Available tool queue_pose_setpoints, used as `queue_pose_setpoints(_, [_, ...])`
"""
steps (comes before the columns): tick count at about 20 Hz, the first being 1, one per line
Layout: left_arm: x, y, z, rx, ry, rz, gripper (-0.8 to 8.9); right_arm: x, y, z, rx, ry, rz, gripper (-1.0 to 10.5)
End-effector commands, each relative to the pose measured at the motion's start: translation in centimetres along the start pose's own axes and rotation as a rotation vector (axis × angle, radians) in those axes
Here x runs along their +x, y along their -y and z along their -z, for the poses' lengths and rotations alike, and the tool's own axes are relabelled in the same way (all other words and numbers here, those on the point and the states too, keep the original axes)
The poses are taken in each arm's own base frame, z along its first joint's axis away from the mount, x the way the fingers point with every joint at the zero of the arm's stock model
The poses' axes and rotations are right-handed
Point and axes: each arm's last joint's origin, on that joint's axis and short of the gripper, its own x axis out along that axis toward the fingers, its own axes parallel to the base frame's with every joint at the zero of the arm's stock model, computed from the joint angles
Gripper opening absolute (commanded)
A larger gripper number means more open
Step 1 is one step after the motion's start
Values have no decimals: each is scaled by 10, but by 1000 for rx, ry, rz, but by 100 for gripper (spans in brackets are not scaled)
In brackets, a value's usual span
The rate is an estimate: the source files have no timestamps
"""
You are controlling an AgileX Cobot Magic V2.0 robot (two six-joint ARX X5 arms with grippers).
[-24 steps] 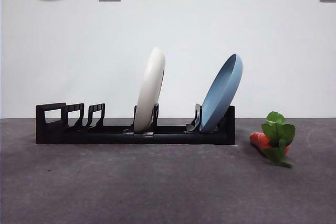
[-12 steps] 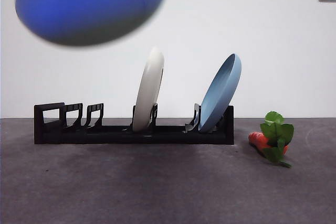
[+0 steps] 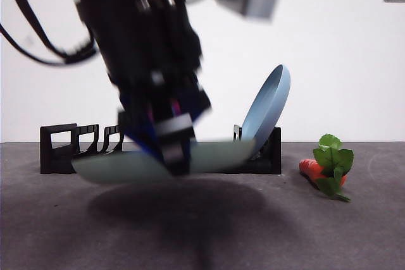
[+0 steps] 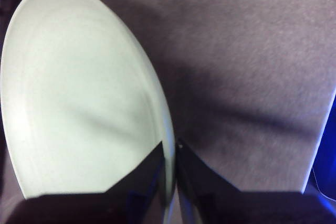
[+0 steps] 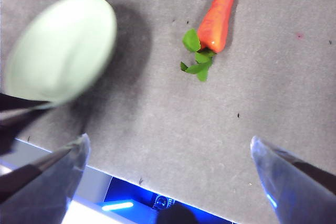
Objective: Take the green plate from the plate rack,put the plate on the table,take the carrot from the table,put the carrot in the plate
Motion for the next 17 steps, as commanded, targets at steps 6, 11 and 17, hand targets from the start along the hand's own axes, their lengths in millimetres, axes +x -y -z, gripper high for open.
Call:
queue_pose_setpoints(6, [38,18,-5,37,-43,11,-7,0,0,0,0,0,-1,595])
queue_pose_setpoints(11, [39,19,-2,-7,-61,47,9,0,0,0,0,0,-1,595])
queue_pose_setpoints(17, [37,18,-3,-12,-57,45,203,0,0,0,0,0,-1,595])
